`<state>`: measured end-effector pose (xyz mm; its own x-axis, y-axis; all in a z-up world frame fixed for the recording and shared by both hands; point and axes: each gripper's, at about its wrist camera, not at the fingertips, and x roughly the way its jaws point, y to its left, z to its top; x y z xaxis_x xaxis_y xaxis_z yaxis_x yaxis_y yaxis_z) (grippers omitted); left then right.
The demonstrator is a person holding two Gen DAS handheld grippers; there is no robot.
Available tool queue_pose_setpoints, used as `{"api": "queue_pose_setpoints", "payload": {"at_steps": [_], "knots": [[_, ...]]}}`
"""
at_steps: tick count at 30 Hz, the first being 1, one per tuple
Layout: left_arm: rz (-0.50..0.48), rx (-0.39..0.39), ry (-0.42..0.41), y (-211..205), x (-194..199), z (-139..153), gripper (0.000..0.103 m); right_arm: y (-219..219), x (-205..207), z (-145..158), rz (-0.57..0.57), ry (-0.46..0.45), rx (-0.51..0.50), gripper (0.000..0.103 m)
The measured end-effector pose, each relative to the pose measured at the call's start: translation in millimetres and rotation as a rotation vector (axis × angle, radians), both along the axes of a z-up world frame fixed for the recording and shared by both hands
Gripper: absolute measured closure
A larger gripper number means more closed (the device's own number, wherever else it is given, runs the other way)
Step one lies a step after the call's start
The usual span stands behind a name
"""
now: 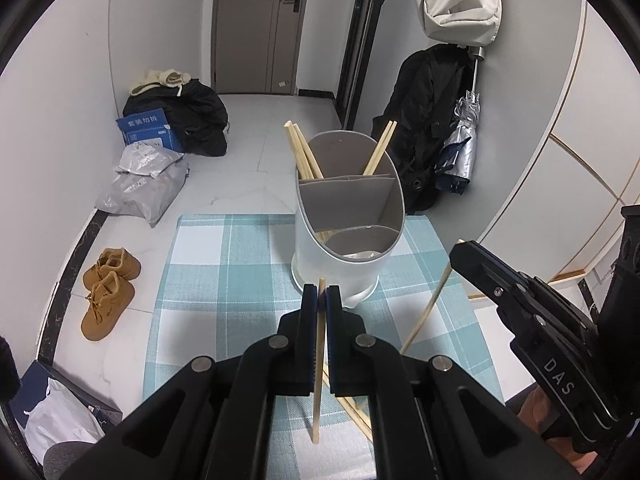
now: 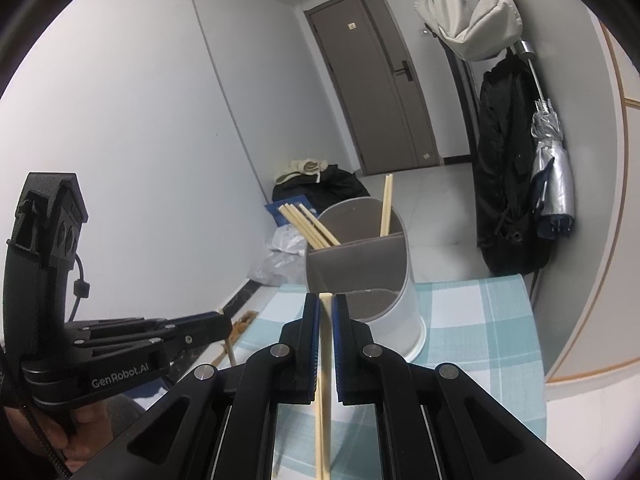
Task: Organize utensils
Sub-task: 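Lift both chopsticks and carry them over the white holder, then lower both chopsticks into the holder compartments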
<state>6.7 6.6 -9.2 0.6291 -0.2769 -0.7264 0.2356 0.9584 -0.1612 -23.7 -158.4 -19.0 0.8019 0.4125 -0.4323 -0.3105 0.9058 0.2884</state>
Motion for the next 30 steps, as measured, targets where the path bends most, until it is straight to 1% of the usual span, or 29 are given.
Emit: {"api": "queue_pose_setpoints", "payload": {"at_steps": [2, 8, 17, 23, 24, 25, 30], "knots": [[-0.004, 0.002, -0.003, -2, 1, 3, 0.103, -1, 3, 2, -0.001, 0.010, 0.031, 0.097], [-0.021, -0.007, -0.008, -7, 4, 15, 0.103, 0, 5, 8, -0.001, 0.006, 0.057, 0.097], [-0.039, -0.024, -0.024, -16, 16, 43, 0.103, 2, 8, 23, 0.010, -0.019, 0.060, 0.097], [-0.036, -0.062, -0.042, -16, 33, 69, 0.103, -2, 18, 46, 0.000, -0.043, 0.071, 0.097], [-0.035, -0.067, -0.047, -15, 36, 74, 0.103, -3, 24, 56, -0.003, -0.058, 0.074, 0.097], [-0.034, -0.070, -0.054, -15, 40, 80, 0.103, -3, 24, 56, -0.003, -0.058, 0.074, 0.097], [-0.028, -0.098, -0.074, -16, 56, 100, 0.103, -8, 41, 83, -0.017, -0.083, 0.091, 0.097]]}}
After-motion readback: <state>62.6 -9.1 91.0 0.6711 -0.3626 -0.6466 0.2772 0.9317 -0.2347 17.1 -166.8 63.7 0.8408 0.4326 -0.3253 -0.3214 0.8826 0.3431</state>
